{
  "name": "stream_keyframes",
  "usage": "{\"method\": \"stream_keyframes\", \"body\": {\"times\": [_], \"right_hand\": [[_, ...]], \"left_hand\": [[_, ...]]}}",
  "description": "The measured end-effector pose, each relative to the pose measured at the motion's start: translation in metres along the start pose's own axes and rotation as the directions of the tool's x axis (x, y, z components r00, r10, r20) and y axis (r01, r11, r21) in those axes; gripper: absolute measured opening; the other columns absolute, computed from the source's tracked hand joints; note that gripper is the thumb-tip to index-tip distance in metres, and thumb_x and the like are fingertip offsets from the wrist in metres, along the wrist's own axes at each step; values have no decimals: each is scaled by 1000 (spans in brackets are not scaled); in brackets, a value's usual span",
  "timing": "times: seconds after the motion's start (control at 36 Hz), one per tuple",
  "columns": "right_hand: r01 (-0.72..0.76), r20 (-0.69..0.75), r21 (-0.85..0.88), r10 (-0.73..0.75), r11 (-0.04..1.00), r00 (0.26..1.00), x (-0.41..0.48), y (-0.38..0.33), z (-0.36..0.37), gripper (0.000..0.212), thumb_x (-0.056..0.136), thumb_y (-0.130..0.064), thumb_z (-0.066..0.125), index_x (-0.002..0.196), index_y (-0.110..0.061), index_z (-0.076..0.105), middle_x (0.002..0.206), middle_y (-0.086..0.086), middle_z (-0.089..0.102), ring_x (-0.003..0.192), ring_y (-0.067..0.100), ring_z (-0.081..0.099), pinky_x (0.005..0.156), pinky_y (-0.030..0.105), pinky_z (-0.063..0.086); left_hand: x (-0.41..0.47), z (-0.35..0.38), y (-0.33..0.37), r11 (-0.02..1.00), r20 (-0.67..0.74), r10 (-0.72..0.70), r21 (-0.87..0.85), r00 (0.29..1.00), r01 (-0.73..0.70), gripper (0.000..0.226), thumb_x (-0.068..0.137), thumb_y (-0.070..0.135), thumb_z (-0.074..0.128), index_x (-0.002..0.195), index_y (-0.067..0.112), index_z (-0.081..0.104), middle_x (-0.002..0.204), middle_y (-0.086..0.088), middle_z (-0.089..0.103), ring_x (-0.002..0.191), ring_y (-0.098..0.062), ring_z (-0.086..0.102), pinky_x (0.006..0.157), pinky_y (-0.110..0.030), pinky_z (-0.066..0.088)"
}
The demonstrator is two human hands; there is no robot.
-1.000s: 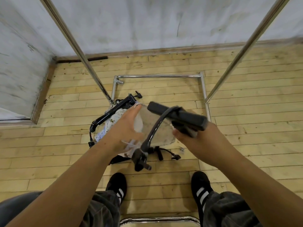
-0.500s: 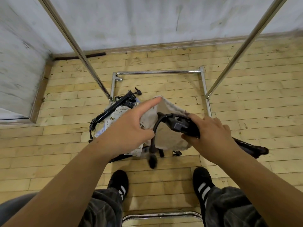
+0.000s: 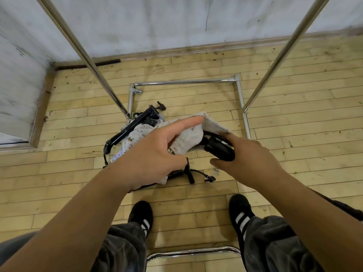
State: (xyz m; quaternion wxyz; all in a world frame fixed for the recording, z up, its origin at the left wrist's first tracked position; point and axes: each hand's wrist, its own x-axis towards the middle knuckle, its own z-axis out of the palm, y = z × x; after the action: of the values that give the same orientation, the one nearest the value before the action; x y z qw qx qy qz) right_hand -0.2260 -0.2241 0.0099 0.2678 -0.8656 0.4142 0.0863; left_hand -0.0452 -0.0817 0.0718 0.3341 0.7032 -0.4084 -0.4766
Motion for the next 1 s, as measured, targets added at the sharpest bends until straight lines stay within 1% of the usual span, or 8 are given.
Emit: {"method": "stream_keyframes", "body": {"times": [0.11,0.14,0.17,0.22,0.39,0.58,0.86,1.0], "right_hand": [[-63,-5,52,63,997,998,1,-3,-2,55,79,-61,74,126,-37,60,91,-16,64,79,7,61,73,32,58],[-70,-5,59,70,996,998,2,-3,-2,55,78,-62,75,125,-37,61,90,-16,64,79,6,62,73,32,59],[-73,-5,66,73,995,997,3,-2,-2,55,78,-63,75,125,-36,61,90,-17,64,79,6,61,73,32,59],[-75,-8,90,76,993,997,4,-2,-4,55,78,-61,76,125,-35,62,88,-18,62,77,3,60,74,32,59],[-58,7,168,58,984,998,5,-2,-7,49,82,-48,77,126,-33,62,89,-20,60,73,-1,60,65,24,55],[-41,-24,197,46,980,999,5,-1,-11,44,85,-48,74,123,-30,65,84,-19,59,73,-1,58,58,19,47],[-52,-26,261,61,964,998,2,-4,-15,36,87,-43,73,120,-31,64,83,-15,62,69,4,63,53,19,47],[-43,-33,267,53,963,998,0,-6,-18,36,85,-39,74,120,-33,65,83,-17,61,68,4,63,56,19,50]], "left_hand": [[3,2,-2,989,-60,30,145,998,-21,83,87,-4,61,147,51,44,141,38,40,43,4,39,49,-7,40],[4,3,-3,984,-84,44,176,996,-29,82,87,-4,62,147,49,45,140,38,39,81,14,13,54,-4,42],[6,4,-5,981,-117,50,194,992,-26,80,86,-2,63,145,49,46,141,37,39,113,16,46,61,-2,44],[9,5,-11,979,-202,42,202,979,0,78,84,1,66,141,50,48,143,33,41,122,8,53,68,-7,49],[19,-3,-30,967,-474,-4,222,880,123,53,94,12,68,135,41,50,129,26,54,98,8,56,62,-14,48],[26,-8,-44,961,-517,-125,151,847,234,23,105,19,47,106,30,67,70,5,60,38,0,43,35,-13,30],[30,-4,-50,929,-477,-158,224,865,294,7,106,25,51,100,23,54,74,0,55,53,-12,43,38,-15,30],[29,-7,-46,952,-502,-262,3,824,305,7,108,22,47,102,24,51,96,-3,72,73,-22,77,70,-46,63]]}}
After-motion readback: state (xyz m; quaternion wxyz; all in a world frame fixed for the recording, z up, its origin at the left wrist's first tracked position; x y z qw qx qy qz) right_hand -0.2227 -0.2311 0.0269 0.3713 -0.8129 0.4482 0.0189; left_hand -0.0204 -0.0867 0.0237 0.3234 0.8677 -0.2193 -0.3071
